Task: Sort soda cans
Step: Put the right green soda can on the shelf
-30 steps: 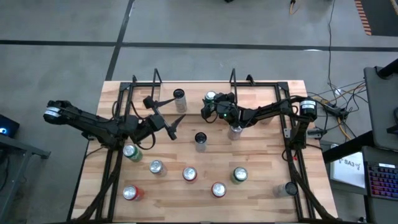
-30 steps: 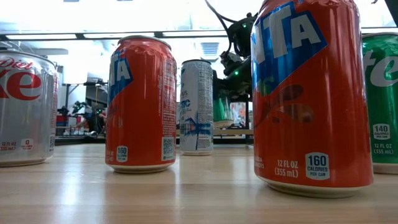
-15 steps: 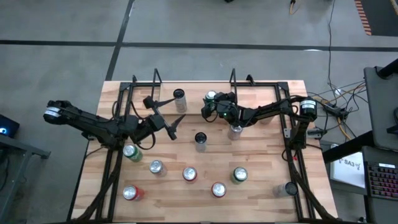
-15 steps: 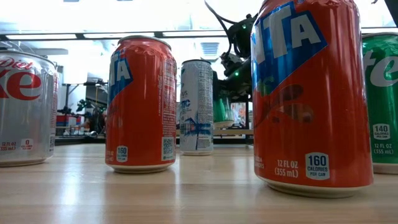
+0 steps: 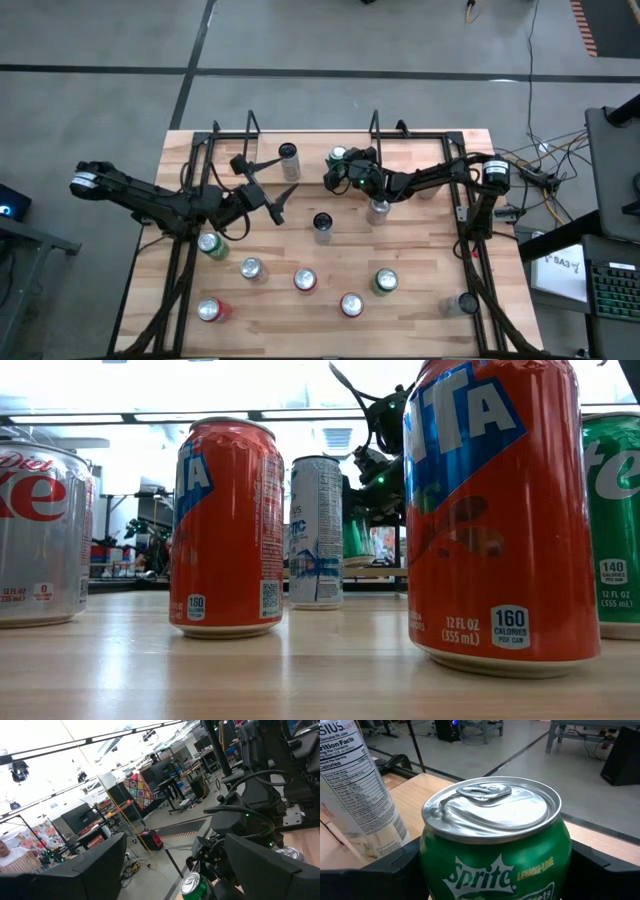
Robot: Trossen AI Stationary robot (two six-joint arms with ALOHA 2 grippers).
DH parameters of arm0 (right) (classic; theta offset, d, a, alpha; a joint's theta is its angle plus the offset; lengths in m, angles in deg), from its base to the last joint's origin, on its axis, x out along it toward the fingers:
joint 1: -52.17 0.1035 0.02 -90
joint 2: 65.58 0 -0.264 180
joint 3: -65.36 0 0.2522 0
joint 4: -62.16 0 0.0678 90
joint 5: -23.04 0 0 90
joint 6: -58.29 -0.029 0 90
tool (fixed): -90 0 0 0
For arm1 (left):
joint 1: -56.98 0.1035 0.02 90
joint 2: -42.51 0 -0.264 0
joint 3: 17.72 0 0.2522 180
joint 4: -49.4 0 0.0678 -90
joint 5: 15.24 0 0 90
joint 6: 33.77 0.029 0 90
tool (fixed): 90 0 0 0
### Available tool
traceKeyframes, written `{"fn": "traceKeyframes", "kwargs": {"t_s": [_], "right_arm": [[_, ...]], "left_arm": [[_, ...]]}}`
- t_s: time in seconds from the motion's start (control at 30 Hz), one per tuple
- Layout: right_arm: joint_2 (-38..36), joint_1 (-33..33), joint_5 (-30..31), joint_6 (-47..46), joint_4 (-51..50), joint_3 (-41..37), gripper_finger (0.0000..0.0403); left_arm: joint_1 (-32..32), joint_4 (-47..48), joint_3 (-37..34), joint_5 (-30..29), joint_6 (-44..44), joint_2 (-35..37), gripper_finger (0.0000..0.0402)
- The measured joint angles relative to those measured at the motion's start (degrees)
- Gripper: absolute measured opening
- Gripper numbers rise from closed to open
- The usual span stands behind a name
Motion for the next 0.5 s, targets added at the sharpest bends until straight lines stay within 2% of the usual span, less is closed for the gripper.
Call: {"fn": "traceKeyframes", "kwargs": {"t_s": [0.3,0.5], "right_arm": [[0.0,0.02,0.04,-1.49,-0.04,0.0,0.0307],[0.0,0.02,0.02,-0.35,-0.09,0.0,0.0322]], "left_arm": [[0.0,0.0,0.0,0.02,0.0,0.0,0.0322],[0.0,0.0,0.0,0.02,0.0,0.0,0.0322]]}}
